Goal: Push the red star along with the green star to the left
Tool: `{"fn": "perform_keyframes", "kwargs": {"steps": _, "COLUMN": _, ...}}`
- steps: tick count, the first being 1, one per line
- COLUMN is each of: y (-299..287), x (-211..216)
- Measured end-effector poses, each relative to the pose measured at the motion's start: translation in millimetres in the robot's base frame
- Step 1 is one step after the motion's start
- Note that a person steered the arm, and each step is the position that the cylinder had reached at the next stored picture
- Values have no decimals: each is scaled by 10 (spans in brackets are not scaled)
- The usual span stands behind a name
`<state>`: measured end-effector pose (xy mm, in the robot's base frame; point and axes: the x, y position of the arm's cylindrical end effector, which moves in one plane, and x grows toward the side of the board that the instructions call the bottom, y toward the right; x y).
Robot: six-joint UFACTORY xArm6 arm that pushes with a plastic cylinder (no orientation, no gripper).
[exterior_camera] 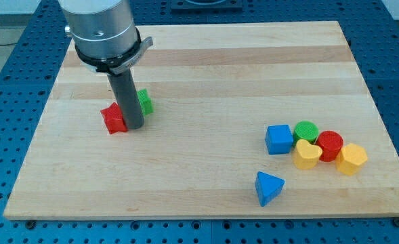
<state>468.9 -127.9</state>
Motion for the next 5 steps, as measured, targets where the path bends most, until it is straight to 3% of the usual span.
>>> {"fn": "perform_keyframes", "kwargs": {"steps": 2, "y": 862, "x": 164}}
{"fn": "perform_keyframes", "kwargs": {"steps": 3, "y": 1487, "x": -334}}
{"fn": "perform_keyframes", "kwargs": {"steps": 4, "y": 2344, "x": -631}}
{"fn": "perform_keyframes", "kwargs": {"steps": 5, "y": 3486, "x": -622}}
